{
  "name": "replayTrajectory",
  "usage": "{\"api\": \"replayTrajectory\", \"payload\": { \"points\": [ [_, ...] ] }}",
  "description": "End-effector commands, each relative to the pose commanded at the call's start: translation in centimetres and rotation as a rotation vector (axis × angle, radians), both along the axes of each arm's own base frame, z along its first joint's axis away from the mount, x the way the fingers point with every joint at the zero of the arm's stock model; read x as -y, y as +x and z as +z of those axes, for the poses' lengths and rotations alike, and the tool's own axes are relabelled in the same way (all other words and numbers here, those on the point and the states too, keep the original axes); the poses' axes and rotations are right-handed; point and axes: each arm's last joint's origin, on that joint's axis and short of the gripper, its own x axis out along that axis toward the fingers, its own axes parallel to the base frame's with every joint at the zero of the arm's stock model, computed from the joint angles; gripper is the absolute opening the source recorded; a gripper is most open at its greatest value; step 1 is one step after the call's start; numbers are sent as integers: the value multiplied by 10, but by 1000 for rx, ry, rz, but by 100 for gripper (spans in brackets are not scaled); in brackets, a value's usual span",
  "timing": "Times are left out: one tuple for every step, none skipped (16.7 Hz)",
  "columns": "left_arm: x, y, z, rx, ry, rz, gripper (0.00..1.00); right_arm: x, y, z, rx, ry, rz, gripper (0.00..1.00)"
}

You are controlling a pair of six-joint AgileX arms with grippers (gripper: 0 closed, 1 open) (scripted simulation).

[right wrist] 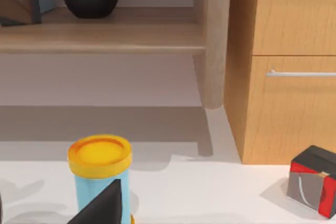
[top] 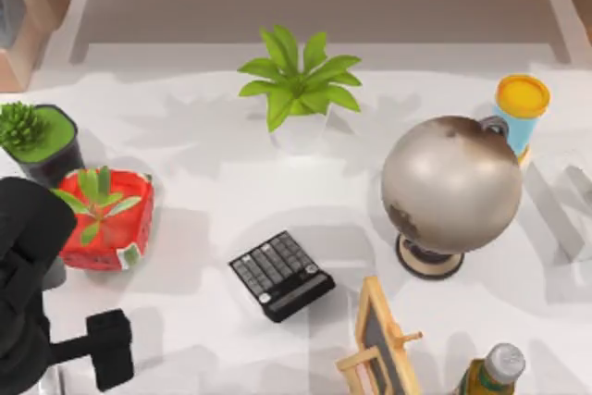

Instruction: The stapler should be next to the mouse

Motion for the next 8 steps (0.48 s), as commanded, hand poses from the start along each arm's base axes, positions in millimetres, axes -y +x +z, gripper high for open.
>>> {"api": "replayTrajectory", "payload": {
  "points": [
    [0,0,-7,5,-2,0,100,0,0,0,0,0,0,100],
    [0,0,-15,7,-3,0,100,0,0,0,0,0,0,100],
    [0,0,-21,4,-2,0,100,0,0,0,0,0,0,100],
    [0,-1,-25,0,0,0,100,0,0,0,0,0,0,100],
    [0,-1,-27,-3,1,0,100,0,0,0,0,0,0,100],
    [0,-1,-27,-3,1,0,100,0,0,0,0,0,0,100],
    [0,-1,-27,-3,1,0,100,0,0,0,0,0,0,100],
    [0,-1,-27,-3,1,0,100,0,0,0,0,0,0,100]
  ]
}}
